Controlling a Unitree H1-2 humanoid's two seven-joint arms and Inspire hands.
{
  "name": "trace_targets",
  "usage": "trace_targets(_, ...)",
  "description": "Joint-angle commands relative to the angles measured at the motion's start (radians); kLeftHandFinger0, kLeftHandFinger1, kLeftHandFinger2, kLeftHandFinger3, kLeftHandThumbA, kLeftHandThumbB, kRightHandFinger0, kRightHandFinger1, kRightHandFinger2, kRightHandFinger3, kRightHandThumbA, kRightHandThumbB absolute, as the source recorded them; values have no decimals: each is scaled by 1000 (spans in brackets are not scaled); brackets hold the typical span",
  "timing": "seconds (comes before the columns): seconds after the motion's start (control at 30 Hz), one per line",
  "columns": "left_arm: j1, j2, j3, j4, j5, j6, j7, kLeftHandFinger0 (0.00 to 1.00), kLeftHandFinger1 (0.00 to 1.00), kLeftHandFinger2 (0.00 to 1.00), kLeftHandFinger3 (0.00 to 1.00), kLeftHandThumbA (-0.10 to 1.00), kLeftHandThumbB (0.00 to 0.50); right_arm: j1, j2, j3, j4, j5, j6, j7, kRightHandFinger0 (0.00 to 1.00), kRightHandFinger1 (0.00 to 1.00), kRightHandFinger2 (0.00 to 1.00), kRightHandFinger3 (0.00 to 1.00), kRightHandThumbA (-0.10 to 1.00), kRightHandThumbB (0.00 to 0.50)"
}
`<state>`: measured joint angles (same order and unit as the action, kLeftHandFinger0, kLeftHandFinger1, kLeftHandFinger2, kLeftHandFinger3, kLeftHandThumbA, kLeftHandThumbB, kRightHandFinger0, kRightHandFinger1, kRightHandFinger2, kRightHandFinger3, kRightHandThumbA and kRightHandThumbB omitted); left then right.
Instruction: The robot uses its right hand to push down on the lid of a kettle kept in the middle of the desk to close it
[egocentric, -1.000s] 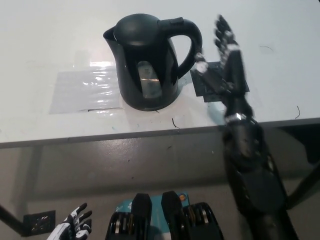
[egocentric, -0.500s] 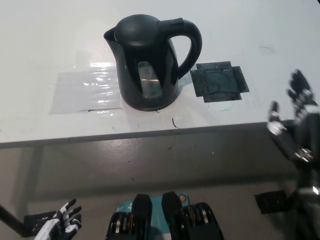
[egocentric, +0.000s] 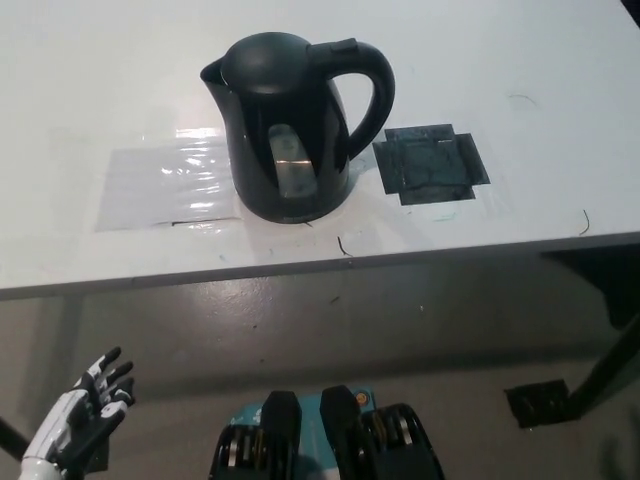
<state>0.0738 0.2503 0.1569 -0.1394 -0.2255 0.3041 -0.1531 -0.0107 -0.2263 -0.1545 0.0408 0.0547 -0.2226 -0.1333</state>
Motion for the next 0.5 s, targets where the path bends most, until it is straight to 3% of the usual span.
trace_targets(0.0, -14, 11, 21, -3, -30, -10, -11, 1000, 1000, 1000, 1000, 385, 0, -65, -23, -53, 22, 127, -50, 54, 1000, 1000, 1000, 1000, 86, 0)
trace_targets(0.13, -30, -2, 15, -1, -26, -13, -8, 1000, 1000, 1000, 1000, 411, 0, -83, -29, -76, 28, 162, 13, 80, 1000, 1000, 1000, 1000, -22, 0)
trace_targets(0.47, -38, -9, 17, -9, -25, -1, -5, 1000, 1000, 1000, 1000, 396, 0, -94, -27, -82, 49, 180, 92, 105, 1000, 1000, 1000, 1000, 53, 0)
